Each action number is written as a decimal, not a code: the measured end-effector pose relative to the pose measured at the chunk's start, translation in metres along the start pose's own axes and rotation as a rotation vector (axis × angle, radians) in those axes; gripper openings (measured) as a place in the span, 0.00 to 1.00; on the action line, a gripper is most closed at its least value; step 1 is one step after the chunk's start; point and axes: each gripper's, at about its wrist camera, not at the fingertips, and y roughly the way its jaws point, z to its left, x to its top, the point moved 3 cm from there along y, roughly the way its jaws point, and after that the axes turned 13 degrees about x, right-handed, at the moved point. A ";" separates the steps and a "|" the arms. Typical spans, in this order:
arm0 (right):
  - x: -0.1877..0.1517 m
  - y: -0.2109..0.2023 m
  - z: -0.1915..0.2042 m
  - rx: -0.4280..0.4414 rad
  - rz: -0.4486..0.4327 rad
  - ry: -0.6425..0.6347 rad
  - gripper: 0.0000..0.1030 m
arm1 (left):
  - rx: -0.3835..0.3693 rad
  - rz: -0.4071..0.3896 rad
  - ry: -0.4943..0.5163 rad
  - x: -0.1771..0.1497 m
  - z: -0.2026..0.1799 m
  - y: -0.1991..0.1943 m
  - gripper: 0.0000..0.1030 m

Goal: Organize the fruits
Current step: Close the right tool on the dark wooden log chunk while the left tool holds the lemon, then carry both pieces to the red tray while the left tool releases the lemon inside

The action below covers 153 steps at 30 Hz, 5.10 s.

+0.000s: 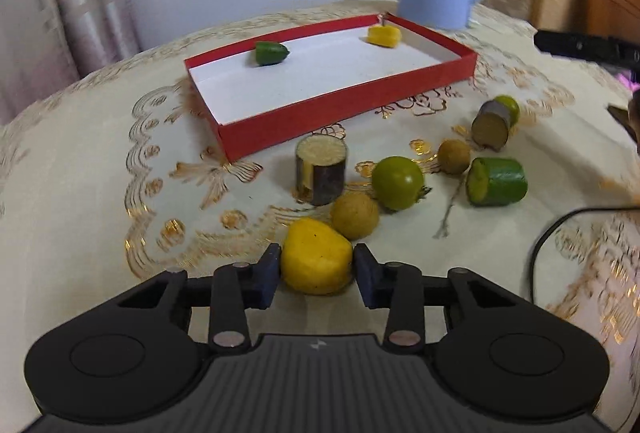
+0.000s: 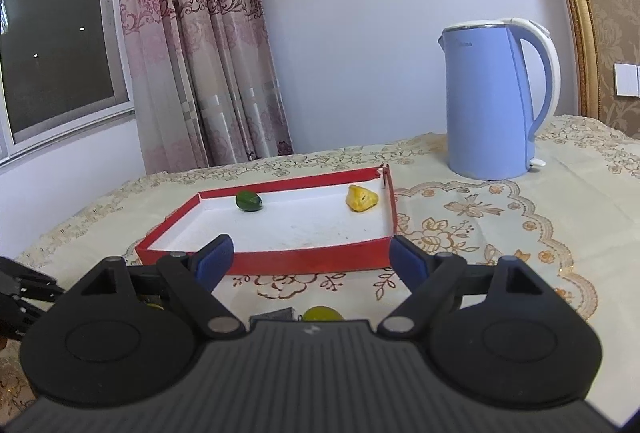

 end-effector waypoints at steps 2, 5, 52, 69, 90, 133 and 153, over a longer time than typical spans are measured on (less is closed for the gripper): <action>-0.002 0.000 -0.001 -0.028 0.016 -0.026 0.82 | 0.059 -0.018 -0.005 -0.003 -0.008 -0.003 0.37; -0.007 0.001 0.002 -0.044 0.058 -0.079 0.81 | 0.103 -0.038 -0.009 -0.005 -0.014 -0.004 0.38; -0.033 0.046 0.034 0.221 0.350 -0.174 0.41 | 0.100 -0.061 -0.114 -0.014 -0.010 -0.008 0.37; -0.040 0.064 0.027 0.116 0.375 -0.209 0.32 | 0.098 -0.066 -0.118 -0.015 -0.010 -0.009 0.37; -0.029 0.039 0.030 0.110 0.313 -0.215 0.31 | 0.095 -0.077 -0.128 -0.011 -0.012 -0.014 0.36; 0.004 -0.004 0.024 0.105 0.142 -0.209 0.31 | 0.238 -0.253 -0.267 0.139 -0.028 0.039 0.36; 0.007 0.003 0.035 0.094 0.157 -0.221 0.31 | 0.317 -0.232 -0.258 0.138 -0.017 0.073 0.36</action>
